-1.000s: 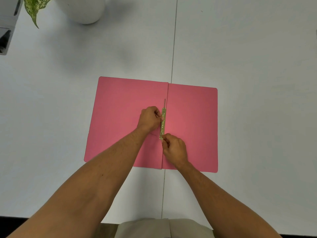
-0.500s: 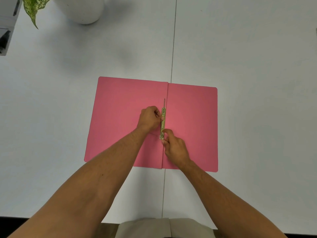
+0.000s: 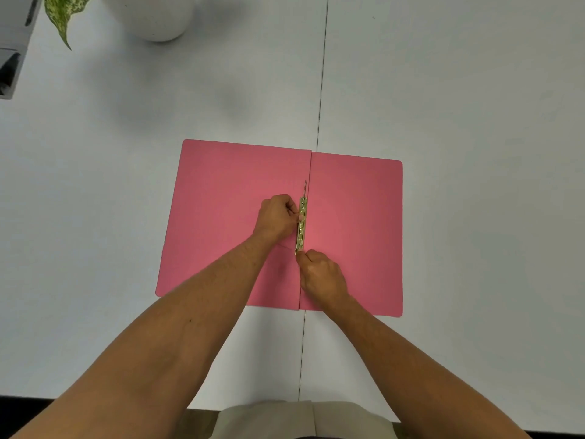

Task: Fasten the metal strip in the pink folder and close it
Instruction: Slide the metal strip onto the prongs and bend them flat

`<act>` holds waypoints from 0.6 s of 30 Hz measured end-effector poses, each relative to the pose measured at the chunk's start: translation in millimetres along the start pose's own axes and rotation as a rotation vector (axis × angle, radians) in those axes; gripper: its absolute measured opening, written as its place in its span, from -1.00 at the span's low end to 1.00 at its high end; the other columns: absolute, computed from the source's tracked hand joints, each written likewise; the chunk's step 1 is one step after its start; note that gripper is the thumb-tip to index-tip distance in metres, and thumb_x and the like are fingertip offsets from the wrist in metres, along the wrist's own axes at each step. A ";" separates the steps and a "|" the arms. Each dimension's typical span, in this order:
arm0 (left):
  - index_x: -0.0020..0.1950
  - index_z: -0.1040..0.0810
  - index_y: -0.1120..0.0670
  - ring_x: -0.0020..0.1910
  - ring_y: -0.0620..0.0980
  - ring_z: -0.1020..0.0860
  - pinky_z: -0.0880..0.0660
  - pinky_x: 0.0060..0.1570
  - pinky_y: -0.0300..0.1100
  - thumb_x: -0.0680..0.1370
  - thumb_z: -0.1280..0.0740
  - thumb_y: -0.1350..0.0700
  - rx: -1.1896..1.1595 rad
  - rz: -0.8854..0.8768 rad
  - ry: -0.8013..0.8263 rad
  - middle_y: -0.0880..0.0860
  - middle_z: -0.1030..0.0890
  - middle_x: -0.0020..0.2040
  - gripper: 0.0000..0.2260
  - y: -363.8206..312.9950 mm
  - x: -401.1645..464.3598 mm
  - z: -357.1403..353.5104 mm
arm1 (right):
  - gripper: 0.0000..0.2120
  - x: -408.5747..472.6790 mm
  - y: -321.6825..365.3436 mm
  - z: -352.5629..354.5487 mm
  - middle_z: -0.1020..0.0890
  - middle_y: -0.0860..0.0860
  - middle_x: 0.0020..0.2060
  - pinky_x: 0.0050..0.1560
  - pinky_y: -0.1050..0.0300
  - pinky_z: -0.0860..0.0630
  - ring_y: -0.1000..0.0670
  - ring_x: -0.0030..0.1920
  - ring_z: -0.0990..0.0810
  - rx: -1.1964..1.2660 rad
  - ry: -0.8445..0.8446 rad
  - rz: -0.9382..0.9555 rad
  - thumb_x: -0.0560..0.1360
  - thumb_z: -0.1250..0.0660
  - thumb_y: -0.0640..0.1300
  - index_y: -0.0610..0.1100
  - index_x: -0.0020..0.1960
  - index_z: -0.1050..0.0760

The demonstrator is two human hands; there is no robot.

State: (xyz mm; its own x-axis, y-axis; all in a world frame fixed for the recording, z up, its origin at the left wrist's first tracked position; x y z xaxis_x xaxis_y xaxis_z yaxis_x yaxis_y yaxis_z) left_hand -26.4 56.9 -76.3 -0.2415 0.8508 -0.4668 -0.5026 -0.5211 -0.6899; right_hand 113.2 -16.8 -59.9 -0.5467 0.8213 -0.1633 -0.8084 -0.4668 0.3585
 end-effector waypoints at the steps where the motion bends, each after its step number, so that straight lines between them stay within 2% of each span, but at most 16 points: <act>1: -0.16 -0.60 0.19 -0.23 0.01 -0.59 -0.61 -0.09 -0.06 0.40 -0.51 0.22 0.001 0.000 -0.002 0.10 -0.65 -0.21 -0.88 -0.2 0.0 0.1 | -0.70 0.4 0.2 0.9 -0.56 -0.09 -0.46 -0.63 0.27 -0.28 -0.08 -0.51 -0.51 -0.037 -0.008 0.036 0.10 -0.55 -0.44 -0.27 -0.20 -0.62; 4: -0.15 -0.61 0.19 -0.24 0.00 -0.58 -0.60 -0.09 -0.07 0.40 -0.51 0.21 0.006 0.000 -0.002 0.09 -0.65 -0.21 -0.88 0.0 0.1 -0.2 | -0.70 0.9 -0.9 1.8 -0.58 -0.07 -0.44 -0.63 0.23 -0.34 -0.05 -0.49 -0.53 -0.130 -0.016 0.113 0.07 -0.59 -0.40 -0.24 -0.25 -0.60; 11: -0.16 -0.60 0.18 -0.25 -0.01 -0.56 -0.60 -0.11 -0.09 0.40 -0.51 0.20 0.019 -0.006 -0.011 0.05 -0.63 -0.24 -0.88 -0.3 0.8 0.1 | -0.83 5.0 -11.5 4.5 -0.61 -0.03 -0.39 -0.55 0.20 -0.45 -0.02 -0.45 -0.54 -0.321 -0.007 0.352 0.21 -0.52 -0.29 -0.18 -0.22 -0.62; 18: -0.16 -0.60 0.19 -0.25 0.00 -0.57 -0.58 -0.14 -0.11 0.40 -0.51 0.21 0.017 -0.005 -0.004 0.06 -0.63 -0.24 -0.88 -0.2 0.9 -1.1 | -0.83 5.2 -15.4 5.8 -0.62 -0.02 -0.37 -0.54 0.21 -0.46 0.00 -0.43 -0.55 -0.385 0.042 0.384 0.22 -0.52 -0.25 -0.17 -0.20 -0.63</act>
State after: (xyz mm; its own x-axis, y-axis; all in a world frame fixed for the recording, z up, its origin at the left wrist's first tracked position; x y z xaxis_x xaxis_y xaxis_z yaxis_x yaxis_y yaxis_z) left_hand -25.5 57.6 -77.2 -0.2422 0.8537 -0.4611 -0.5175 -0.5156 -0.6829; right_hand 124.1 -3.4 -60.9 -0.8203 0.5578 -0.1262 -0.5659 -0.8236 0.0384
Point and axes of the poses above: each hand's wrist, its own x-axis towards the middle knuckle, its own z-axis out of the back of the hand, y = z × x, the point moved 1 cm from there along x, towards the middle knuckle
